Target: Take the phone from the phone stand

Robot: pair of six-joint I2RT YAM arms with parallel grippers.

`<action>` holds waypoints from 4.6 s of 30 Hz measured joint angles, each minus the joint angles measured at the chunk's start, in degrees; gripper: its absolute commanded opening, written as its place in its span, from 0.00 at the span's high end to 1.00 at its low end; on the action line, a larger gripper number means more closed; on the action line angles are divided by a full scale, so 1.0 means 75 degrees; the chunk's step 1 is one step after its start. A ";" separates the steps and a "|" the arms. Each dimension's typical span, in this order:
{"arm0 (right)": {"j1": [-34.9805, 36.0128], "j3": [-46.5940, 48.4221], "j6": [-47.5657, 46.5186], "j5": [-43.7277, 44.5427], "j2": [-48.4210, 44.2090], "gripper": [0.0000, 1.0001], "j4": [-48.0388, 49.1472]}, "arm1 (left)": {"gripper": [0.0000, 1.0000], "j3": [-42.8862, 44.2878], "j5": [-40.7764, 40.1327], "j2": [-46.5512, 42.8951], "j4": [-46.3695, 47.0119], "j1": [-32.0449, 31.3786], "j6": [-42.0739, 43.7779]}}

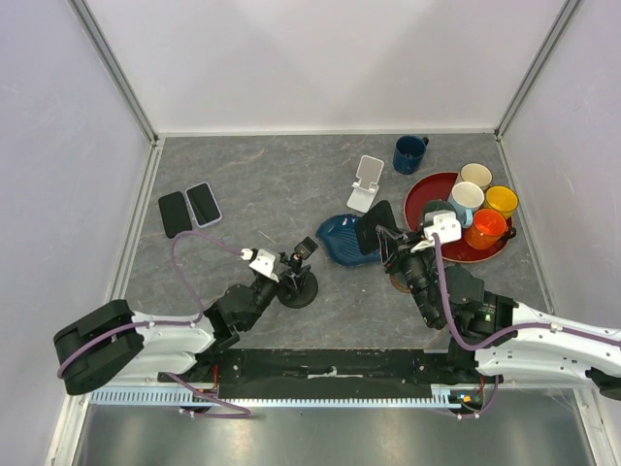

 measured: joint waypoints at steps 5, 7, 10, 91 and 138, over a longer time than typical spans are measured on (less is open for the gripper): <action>0.0000 0.0000 0.0061 -0.0154 -0.0029 1.00 -0.0111 | 0.13 -0.0035 0.0146 -0.0979 -0.1125 0.0003 -0.0219; 0.0000 0.0003 0.0073 -0.0207 -0.0047 1.00 -0.0219 | 0.13 0.0061 0.0210 -0.1644 -0.2046 0.0006 -0.0353; 0.0000 0.0017 0.0099 -0.0248 -0.0052 1.00 -0.0417 | 0.12 0.0259 0.0326 -0.2582 -0.3226 0.0006 -0.0595; -0.1343 0.4057 0.4363 -0.1976 0.4873 0.49 -0.0326 | 0.98 0.4479 -0.1673 -0.0877 -0.3748 -0.0510 0.6787; -0.1553 -0.1810 -0.1664 0.0070 0.0087 0.02 0.4674 | 0.98 0.6286 0.4380 0.3360 -0.6709 0.7737 -0.4418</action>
